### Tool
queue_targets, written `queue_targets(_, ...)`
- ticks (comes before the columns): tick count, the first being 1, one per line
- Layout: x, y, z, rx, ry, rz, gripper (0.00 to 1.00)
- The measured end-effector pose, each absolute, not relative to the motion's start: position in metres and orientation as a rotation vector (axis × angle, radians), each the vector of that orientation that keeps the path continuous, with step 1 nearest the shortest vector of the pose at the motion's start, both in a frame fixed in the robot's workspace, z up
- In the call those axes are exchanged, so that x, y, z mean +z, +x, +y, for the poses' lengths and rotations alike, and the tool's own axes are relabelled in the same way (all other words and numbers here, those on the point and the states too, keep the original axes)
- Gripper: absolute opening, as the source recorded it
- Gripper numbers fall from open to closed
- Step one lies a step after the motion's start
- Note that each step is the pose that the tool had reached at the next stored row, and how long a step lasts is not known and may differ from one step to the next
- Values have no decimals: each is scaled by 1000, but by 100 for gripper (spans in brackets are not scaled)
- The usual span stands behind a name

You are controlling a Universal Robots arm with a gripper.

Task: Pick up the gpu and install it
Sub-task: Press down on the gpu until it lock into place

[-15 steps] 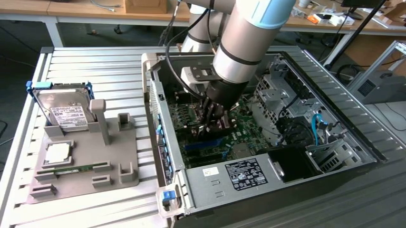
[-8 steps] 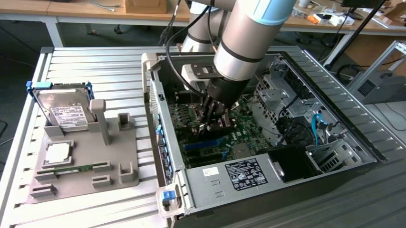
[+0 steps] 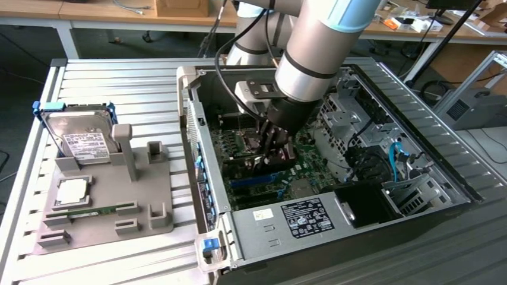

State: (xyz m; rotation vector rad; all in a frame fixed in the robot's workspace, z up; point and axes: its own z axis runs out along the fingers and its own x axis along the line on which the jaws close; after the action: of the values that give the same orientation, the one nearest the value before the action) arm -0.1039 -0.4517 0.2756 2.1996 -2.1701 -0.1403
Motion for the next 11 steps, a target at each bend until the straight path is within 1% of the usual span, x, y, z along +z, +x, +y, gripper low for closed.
queue_targets(11,276,-102,-452,-141,2190,-2179,27)
